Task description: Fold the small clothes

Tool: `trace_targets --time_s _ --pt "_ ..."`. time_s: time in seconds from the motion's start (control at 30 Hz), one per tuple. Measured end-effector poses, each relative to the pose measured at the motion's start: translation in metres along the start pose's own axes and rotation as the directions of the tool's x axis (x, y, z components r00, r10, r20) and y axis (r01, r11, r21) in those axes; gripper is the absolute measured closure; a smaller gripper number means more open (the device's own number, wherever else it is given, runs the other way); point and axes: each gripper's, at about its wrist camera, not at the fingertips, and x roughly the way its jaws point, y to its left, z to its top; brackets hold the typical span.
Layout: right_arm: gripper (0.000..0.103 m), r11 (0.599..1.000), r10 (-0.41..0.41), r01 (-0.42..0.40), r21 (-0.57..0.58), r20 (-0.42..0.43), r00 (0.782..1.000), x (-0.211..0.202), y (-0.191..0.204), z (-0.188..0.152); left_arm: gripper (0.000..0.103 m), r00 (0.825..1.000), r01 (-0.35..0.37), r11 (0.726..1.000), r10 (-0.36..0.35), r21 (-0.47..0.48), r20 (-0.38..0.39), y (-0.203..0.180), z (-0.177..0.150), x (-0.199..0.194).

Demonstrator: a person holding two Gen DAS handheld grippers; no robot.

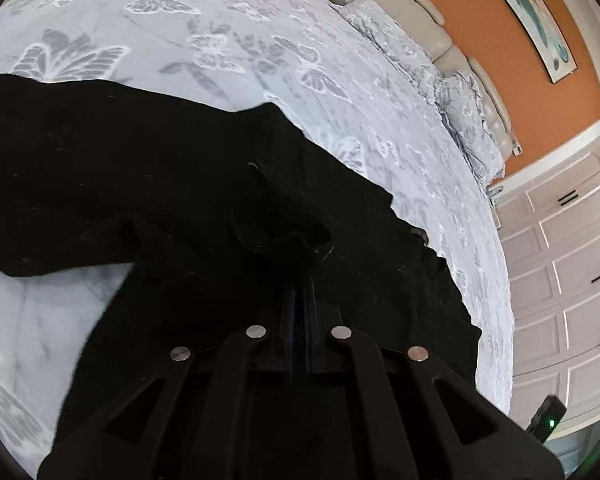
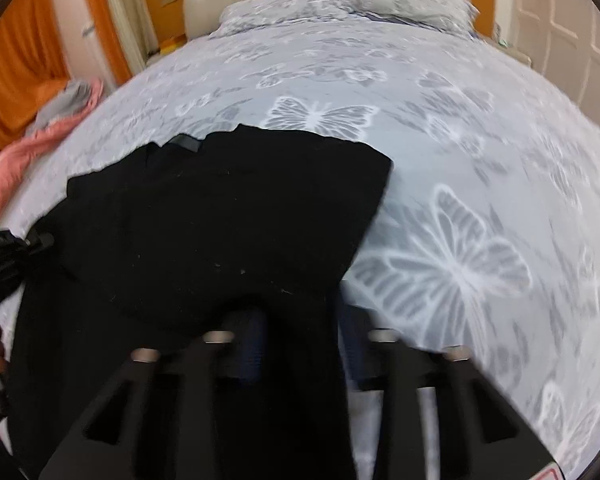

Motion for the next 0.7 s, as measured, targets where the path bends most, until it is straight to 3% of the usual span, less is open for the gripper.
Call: trace_targets --time_s 0.07,0.13,0.2,0.37,0.47,0.5,0.57,0.7 --pt "0.099 0.989 0.033 -0.038 0.141 0.040 0.999 -0.008 -0.032 0.002 0.101 1.000 0.006 1.000 -0.006 0.010 -0.010 -0.001 -0.001 0.002" --pt "0.100 0.951 0.077 -0.078 0.301 0.016 0.997 -0.001 -0.072 -0.010 0.101 0.999 -0.008 0.999 0.011 0.041 -0.050 -0.004 -0.008 0.014" --pt "0.100 0.922 0.124 -0.125 0.365 0.025 0.992 0.007 -0.085 -0.024 0.101 0.998 -0.030 0.997 0.033 0.070 -0.056 -0.004 -0.018 0.022" --pt "0.098 0.946 0.099 -0.101 0.308 0.020 0.995 0.001 -0.076 -0.023 0.101 0.999 0.003 0.999 -0.001 0.050 -0.033 0.003 -0.022 0.019" --pt "0.085 0.961 0.062 -0.061 0.271 0.005 0.998 -0.022 -0.070 -0.021 0.100 0.999 0.005 0.997 -0.002 0.072 -0.042 0.003 -0.021 0.019" --pt "0.081 0.966 0.028 -0.038 0.255 0.044 0.999 -0.041 -0.066 -0.022 0.100 0.999 0.004 0.997 0.000 0.080 -0.041 0.002 -0.022 0.019" --pt "0.080 0.971 0.000 -0.031 0.236 0.130 0.991 -0.067 -0.056 -0.020 0.100 0.999 -0.001 0.996 0.004 0.085 -0.034 0.002 -0.023 0.021" --pt "0.091 0.989 0.089 -0.094 0.113 0.047 0.995 -0.038 -0.017 -0.001 0.100 1.000 -0.013 0.997 0.015 0.071 -0.023 0.000 -0.026 0.019"
